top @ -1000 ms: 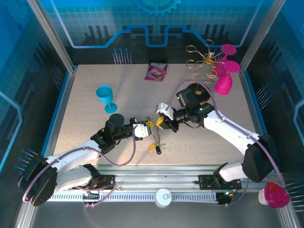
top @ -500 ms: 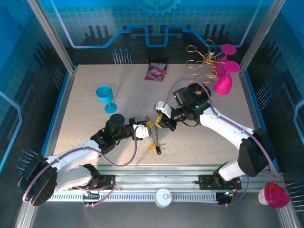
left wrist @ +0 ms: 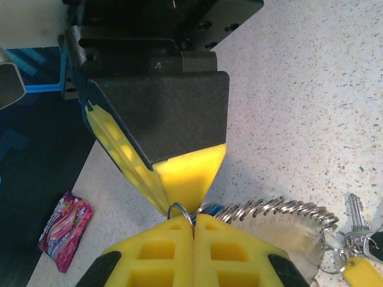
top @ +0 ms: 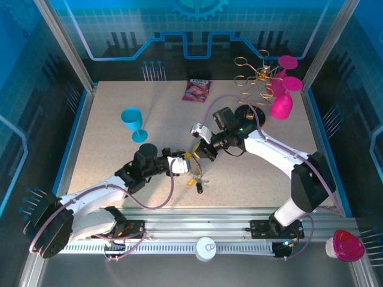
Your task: Put the keys on the keyring
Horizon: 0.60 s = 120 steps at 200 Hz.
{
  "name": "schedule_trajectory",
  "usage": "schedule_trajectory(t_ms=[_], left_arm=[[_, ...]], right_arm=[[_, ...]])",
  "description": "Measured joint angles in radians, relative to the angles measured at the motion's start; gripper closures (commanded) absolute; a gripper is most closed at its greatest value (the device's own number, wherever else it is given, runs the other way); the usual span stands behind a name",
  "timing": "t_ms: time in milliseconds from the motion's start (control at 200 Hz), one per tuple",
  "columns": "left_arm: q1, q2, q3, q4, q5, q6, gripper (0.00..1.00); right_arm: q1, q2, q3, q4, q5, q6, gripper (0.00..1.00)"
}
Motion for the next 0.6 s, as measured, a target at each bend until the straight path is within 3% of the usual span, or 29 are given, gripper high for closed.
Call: schedule_trajectory(t_ms=[600], left_arm=[[0.019, 0.000, -0.027, 0.042, 0.002, -0.055, 1.00]], right_arm=[[-0.071, 0.203, 0.127, -0.068, -0.302, 0.019, 1.00]])
